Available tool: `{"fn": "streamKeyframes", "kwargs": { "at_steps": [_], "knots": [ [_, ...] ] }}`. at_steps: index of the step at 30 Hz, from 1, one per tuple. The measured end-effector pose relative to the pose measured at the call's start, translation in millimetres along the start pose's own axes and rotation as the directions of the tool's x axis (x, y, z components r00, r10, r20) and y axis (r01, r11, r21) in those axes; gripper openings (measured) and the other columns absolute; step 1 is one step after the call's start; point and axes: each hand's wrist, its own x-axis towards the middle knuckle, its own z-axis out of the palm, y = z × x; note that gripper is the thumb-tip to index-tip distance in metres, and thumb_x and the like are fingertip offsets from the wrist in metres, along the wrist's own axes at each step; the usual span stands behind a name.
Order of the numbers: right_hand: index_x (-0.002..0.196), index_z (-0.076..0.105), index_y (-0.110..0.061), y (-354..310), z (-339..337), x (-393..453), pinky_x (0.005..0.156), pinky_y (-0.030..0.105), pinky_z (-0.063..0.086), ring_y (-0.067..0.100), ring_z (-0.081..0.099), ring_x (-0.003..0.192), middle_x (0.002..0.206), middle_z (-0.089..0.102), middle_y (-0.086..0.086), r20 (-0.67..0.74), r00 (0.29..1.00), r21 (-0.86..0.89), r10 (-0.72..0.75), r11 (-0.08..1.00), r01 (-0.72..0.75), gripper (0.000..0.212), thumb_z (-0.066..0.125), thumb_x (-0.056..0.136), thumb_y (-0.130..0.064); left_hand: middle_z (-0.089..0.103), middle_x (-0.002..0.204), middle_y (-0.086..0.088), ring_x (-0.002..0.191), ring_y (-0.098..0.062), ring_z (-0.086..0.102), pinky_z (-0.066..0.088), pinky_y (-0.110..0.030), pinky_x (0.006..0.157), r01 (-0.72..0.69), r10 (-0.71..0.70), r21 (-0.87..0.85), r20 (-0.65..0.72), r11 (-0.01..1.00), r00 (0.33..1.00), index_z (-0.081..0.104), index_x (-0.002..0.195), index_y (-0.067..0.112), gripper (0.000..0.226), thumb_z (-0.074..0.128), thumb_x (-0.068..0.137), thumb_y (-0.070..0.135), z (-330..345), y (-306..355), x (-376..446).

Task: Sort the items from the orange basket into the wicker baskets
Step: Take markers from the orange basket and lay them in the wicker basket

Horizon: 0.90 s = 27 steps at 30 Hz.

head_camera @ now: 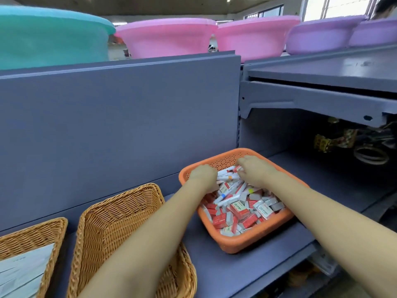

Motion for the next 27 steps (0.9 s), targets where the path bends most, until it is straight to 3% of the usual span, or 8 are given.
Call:
{"fn": "streamKeyframes", "kwargs": {
  "at_steps": [4, 10, 17, 20, 23, 25, 27],
  "knots": [
    [0.132, 0.048, -0.011, 6, 7, 6, 0.1, 0.038, 0.039, 0.027, 0.047, 0.12, 0.134, 0.049, 0.011, -0.004, 0.998, 0.047, -0.055, 0.997, 0.056, 0.037, 0.042, 0.096, -0.02, 0.062, 0.109, -0.008, 0.095, -0.025, 0.06, 0.044, -0.031, 0.065, 0.073, -0.073, 0.049, -0.019, 0.996, 0.997, 0.064, 0.103, 0.011, 0.02, 0.053, 0.088, 0.017, 2, 11, 6],
    [0.128, 0.05, -0.011, 12, 15, 10, 0.096, 0.037, 0.041, 0.027, 0.049, 0.116, 0.129, 0.051, 0.01, -0.016, 0.994, 0.071, -0.104, 0.992, 0.105, 0.033, 0.041, 0.098, -0.023, 0.057, 0.122, -0.008, 0.11, -0.024, 0.055, 0.047, -0.031, 0.08, 0.157, -0.153, 0.105, -0.049, 0.982, 0.987, 0.062, 0.114, 0.011, 0.025, 0.048, 0.093, 0.012, 10, 20, 18],
    [0.126, 0.052, -0.012, 22, 10, 8, 0.098, 0.04, 0.042, 0.025, 0.048, 0.117, 0.128, 0.053, 0.009, -0.081, 0.986, 0.1, -0.147, 0.983, 0.155, 0.033, 0.042, 0.095, -0.019, 0.053, 0.126, -0.014, 0.113, -0.03, 0.054, 0.045, -0.036, 0.084, 0.171, -0.169, 0.023, -0.067, 0.985, 0.983, 0.047, 0.125, 0.005, 0.032, 0.043, 0.093, 0.004, 14, 21, 15],
    [0.124, 0.054, -0.012, 27, 7, 8, 0.093, 0.035, 0.042, 0.025, 0.049, 0.116, 0.129, 0.053, 0.008, -0.096, 0.984, 0.101, -0.149, 0.982, 0.158, 0.033, 0.041, 0.095, -0.017, 0.058, 0.116, -0.011, 0.104, -0.028, 0.057, 0.044, -0.035, 0.073, 0.14, -0.139, -0.003, -0.061, 0.99, 0.988, 0.049, 0.12, 0.008, 0.027, 0.045, 0.093, 0.006, 11, 19, 11],
    [0.128, 0.052, -0.014, 31, 2, 6, 0.09, 0.037, 0.043, 0.025, 0.05, 0.115, 0.131, 0.052, 0.006, -0.112, 0.984, 0.115, -0.141, 0.981, 0.153, 0.034, 0.039, 0.097, -0.022, 0.058, 0.083, -0.003, 0.077, -0.024, 0.059, 0.039, -0.03, 0.055, 0.128, -0.132, -0.122, -0.025, 0.984, 0.991, 0.051, 0.098, 0.016, 0.007, 0.045, 0.095, 0.015, 9, 13, 7],
    [0.125, 0.053, -0.015, 31, 0, 6, 0.088, 0.04, 0.047, 0.025, 0.052, 0.111, 0.128, 0.053, 0.006, -0.146, 0.981, 0.13, -0.125, 0.981, 0.145, 0.033, 0.038, 0.097, -0.022, 0.052, 0.071, 0.002, 0.067, -0.021, 0.055, 0.039, -0.031, 0.054, 0.131, -0.137, -0.178, -0.025, 0.975, 0.99, 0.049, 0.089, 0.018, 0.009, 0.043, 0.096, 0.02, 7, 10, 6],
    [0.121, 0.053, -0.014, 31, -2, 6, 0.085, 0.041, 0.048, 0.026, 0.053, 0.106, 0.123, 0.056, 0.007, -0.196, 0.975, 0.143, -0.105, 0.981, 0.134, 0.03, 0.038, 0.096, -0.021, 0.054, 0.073, 0.002, 0.067, -0.02, 0.054, 0.043, -0.032, 0.056, 0.123, -0.133, -0.222, -0.033, 0.967, 0.991, 0.049, 0.09, 0.017, 0.009, 0.046, 0.096, 0.023, 7, 8, 6]
  ]
}}
